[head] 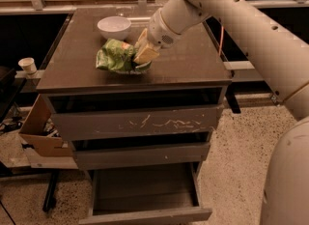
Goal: Pick green jalapeno chip bag from bottom drawer and place on counter
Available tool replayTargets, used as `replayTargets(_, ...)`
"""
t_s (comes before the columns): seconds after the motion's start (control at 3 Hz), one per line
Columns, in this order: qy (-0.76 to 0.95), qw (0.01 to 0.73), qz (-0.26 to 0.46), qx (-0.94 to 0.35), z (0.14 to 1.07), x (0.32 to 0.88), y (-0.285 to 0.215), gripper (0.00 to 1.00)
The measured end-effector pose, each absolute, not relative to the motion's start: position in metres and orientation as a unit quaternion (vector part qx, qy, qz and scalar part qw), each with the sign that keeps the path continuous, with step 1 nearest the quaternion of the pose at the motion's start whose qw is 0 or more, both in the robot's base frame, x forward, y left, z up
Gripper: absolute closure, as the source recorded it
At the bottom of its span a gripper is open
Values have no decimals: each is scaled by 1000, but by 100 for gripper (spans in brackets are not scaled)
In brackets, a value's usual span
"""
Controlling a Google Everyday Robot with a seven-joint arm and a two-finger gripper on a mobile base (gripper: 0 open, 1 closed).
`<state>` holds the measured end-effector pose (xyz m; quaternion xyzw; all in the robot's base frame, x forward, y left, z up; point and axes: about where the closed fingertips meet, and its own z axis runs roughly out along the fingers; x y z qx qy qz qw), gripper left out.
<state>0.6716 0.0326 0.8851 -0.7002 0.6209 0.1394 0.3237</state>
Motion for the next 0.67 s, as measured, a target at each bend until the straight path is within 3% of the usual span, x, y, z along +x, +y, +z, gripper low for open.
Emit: replayTargets(0.67,629,316,139,-697,858,685,34,100)
